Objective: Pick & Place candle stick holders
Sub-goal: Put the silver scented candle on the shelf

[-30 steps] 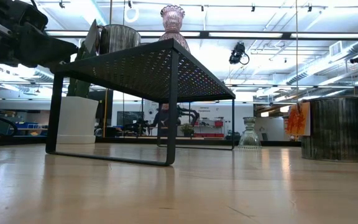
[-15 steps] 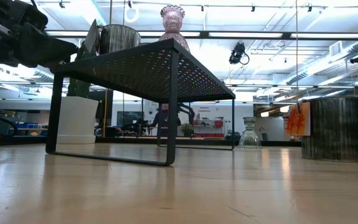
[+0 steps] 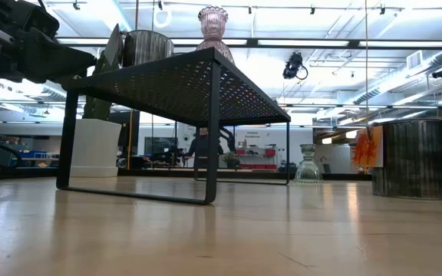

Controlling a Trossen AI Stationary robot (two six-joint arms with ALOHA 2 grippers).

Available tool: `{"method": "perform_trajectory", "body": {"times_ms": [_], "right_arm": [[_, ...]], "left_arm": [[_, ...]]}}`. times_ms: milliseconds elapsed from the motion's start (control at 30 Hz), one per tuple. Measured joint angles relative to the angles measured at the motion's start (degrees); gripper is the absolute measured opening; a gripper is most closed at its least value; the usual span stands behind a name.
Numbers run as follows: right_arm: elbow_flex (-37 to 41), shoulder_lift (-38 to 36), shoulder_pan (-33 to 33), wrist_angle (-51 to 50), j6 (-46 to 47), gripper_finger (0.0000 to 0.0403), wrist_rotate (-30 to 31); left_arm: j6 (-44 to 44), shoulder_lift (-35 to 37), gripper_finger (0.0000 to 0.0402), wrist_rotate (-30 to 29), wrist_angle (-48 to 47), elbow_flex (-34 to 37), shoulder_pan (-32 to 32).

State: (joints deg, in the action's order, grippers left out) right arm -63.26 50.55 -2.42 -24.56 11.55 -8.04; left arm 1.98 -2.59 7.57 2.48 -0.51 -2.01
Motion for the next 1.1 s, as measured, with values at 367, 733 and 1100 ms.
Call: {"method": "perform_trajectory", "body": {"times_ms": [367,733,1100], "right_arm": [[0.0,4.55,0.0,-7.39,1.82,0.0002,-1.89],[0.0,7.71,0.15,-16.48,2.96,0.0045,-1.93],[0.0,9.04,3.6,-22.53,2.77,0.0102,0.68]], "left_arm": [[0.0,0.0,0.0034,0.0,0.09,0.0,0.01],[0.0,0.0,0.0034,0.0,0.15,0.0,0.0],[0.01,0.0,0.0034,0.02,0.2,0.0,0.01]]}}
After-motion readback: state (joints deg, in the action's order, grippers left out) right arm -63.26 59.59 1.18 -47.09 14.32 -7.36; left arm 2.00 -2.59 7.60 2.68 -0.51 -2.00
